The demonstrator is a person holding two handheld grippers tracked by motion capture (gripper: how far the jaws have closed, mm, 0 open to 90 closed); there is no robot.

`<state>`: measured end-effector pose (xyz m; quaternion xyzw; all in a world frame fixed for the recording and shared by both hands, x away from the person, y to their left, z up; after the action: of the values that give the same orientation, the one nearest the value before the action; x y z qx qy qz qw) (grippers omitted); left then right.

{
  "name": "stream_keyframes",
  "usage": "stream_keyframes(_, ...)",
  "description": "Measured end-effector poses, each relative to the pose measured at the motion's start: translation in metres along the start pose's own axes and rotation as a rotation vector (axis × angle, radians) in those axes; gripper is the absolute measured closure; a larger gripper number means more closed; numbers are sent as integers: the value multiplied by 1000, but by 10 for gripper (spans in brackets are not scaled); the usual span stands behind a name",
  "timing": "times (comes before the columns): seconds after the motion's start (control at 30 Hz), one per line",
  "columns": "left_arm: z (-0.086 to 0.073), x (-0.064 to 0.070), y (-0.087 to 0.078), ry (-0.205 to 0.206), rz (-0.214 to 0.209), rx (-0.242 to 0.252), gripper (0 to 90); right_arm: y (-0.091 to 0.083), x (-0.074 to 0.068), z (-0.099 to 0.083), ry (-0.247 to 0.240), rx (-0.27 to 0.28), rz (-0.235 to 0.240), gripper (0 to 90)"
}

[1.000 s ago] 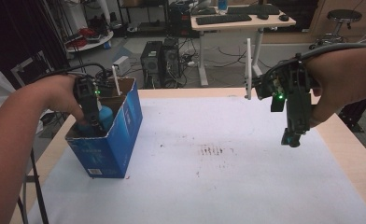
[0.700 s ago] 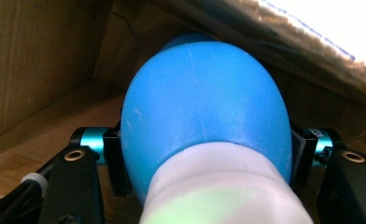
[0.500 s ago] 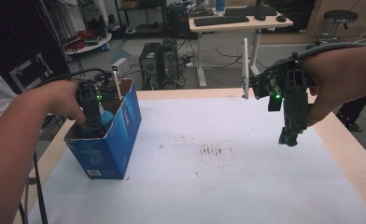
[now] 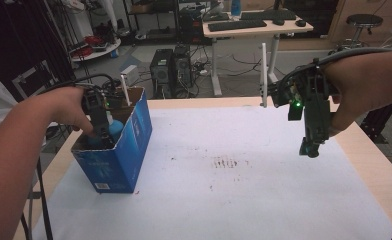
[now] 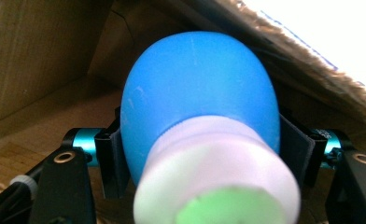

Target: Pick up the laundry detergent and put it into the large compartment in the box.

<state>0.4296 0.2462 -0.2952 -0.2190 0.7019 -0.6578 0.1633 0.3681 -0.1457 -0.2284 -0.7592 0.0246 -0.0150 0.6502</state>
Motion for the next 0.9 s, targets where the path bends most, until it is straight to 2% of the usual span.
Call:
stream_keyframes(0.17,-2,1,-8,-4,16,20,285,-1,0,1,-9,3,0,30)
stream_keyframes(0.33,-2,1,-13,-19,28,13,247,-2,0,2,-5,0,-5,30)
stream_keyframes(0.37,-2,2,-21,-25,41,19,246,-3,0,3,-11,4,-4,30)
stream_keyframes(0.43,-2,2,-25,-25,51,17,237,-4,0,4,-5,-1,-3,30)
stream_keyframes(0.7,-5,5,-40,-43,61,25,209,-3,1,7,-16,5,-3,30)
stream_keyframes(0.8,-7,7,-43,-56,50,30,191,-3,2,7,-22,-1,-3,30)
stream_keyframes(0.9,-8,8,-47,-51,57,31,179,-3,1,8,-13,-6,1,30)
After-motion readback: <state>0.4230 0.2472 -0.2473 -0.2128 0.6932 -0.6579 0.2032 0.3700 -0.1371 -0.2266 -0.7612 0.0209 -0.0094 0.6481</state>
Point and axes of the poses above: each handheld gripper's, and its own axes: y roughly forward along the jaws, z roughly out of its top, x roughly to its right, the point moved 1 cm from there along y, roughly forward along the jaws, and after that the axes turned 4 degrees about -x, right-handed, at the moved point
